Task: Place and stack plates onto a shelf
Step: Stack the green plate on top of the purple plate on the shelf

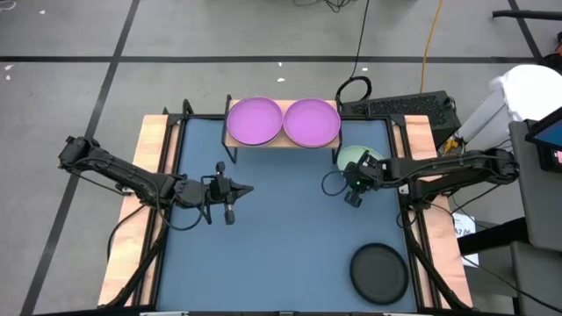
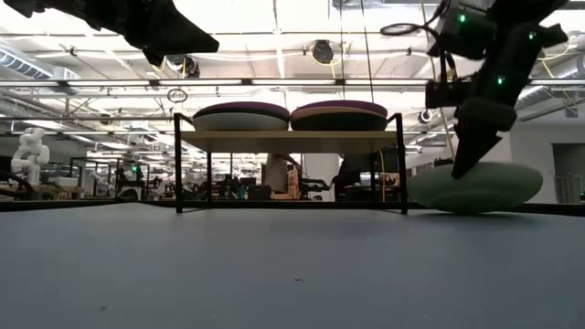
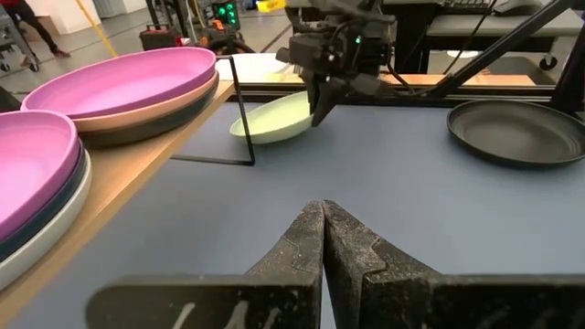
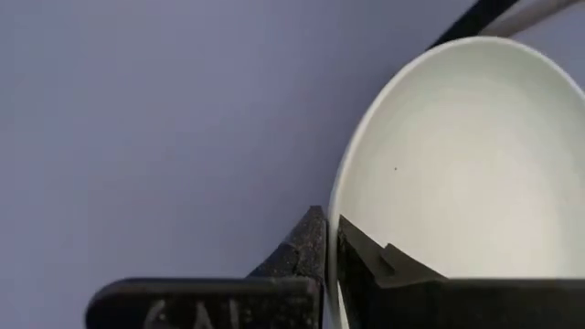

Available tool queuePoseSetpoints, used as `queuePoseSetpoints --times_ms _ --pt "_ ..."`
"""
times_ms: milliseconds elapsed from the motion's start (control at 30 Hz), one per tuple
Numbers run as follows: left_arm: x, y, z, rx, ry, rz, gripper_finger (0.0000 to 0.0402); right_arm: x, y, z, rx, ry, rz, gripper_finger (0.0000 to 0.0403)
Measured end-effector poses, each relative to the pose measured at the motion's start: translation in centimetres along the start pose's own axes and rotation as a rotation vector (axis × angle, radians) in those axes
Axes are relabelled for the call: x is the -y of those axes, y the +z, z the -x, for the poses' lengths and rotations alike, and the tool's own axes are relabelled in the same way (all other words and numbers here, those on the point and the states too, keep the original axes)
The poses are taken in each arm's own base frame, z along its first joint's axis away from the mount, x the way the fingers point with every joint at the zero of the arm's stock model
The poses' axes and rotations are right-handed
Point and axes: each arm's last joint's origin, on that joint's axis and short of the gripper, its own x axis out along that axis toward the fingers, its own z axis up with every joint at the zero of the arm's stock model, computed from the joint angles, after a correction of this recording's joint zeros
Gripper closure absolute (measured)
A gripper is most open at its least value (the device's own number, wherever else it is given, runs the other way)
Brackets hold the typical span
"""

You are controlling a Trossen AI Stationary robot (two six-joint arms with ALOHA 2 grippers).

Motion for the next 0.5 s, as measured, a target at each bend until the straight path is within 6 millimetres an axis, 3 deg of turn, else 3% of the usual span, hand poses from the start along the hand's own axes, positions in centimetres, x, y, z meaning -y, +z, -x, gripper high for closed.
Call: queuePoseSetpoints --times_ms 500 --pt "-0.2 0.1 0.0 0.008 0.051 0.002 0.0398 -3.5 1.6 4.4 0.043 0.150 0.080 0.0403"
